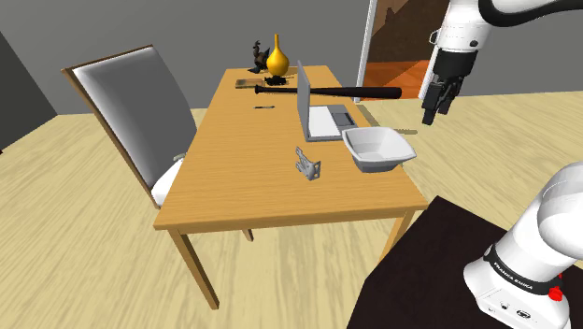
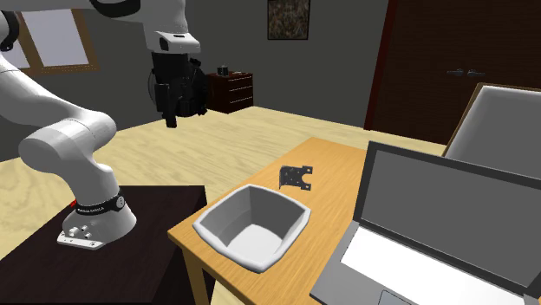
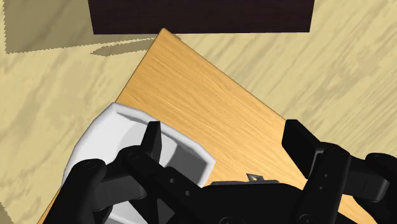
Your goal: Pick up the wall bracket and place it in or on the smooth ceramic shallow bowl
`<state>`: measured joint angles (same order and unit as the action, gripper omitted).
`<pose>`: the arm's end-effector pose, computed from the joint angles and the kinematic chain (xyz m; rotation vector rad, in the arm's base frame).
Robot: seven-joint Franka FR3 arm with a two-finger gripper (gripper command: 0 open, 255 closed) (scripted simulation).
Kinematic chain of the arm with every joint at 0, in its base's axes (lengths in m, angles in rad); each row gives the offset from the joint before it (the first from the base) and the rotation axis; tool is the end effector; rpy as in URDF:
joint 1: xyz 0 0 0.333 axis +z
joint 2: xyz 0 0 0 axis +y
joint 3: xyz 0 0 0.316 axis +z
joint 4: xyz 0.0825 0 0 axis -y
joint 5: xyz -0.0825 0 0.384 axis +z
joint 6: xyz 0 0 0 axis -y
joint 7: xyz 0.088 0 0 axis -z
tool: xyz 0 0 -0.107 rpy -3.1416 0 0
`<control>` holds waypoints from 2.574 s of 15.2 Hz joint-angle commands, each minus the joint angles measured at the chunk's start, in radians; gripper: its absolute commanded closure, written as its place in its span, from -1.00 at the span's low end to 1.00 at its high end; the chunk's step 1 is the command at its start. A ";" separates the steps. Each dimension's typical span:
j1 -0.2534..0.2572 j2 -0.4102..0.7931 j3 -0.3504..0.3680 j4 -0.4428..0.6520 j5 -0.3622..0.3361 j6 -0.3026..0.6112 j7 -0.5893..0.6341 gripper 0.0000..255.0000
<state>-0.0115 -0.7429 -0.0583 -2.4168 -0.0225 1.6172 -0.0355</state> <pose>0.3184 -0.0283 0.5518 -3.1207 0.0252 0.0885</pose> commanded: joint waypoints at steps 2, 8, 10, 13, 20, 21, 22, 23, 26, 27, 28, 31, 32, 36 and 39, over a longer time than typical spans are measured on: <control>0.005 0.028 0.009 -0.002 0.006 0.031 0.011 -1.00; 0.032 0.214 0.060 0.016 0.034 0.206 0.071 -1.00; 0.039 0.282 0.076 0.033 0.039 0.260 0.090 -1.00; 0.049 0.389 0.099 0.070 0.042 0.333 0.120 -1.00; 0.069 0.648 0.144 0.202 0.026 0.468 0.193 -1.00; 0.072 0.686 0.149 0.226 0.021 0.482 0.204 -1.00; 0.075 0.724 0.153 0.251 0.015 0.495 0.215 -1.00; 0.079 0.762 0.157 0.278 0.009 0.507 0.227 -1.00; 0.092 0.876 0.166 0.366 -0.012 0.536 0.259 -1.00; 0.096 0.915 0.168 0.398 -0.019 0.542 0.270 -1.00; 0.102 0.953 0.169 0.431 -0.027 0.548 0.280 -1.00; 0.111 1.016 0.169 0.476 -0.038 0.566 0.295 -1.00; 0.111 1.023 0.168 0.471 -0.040 0.577 0.296 -1.00; 0.111 1.050 0.166 0.452 -0.045 0.624 0.299 -1.00; 0.112 1.062 0.165 0.445 -0.047 0.642 0.301 -1.00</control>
<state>0.1004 0.3158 0.1074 -1.9706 -0.0689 2.2547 0.2651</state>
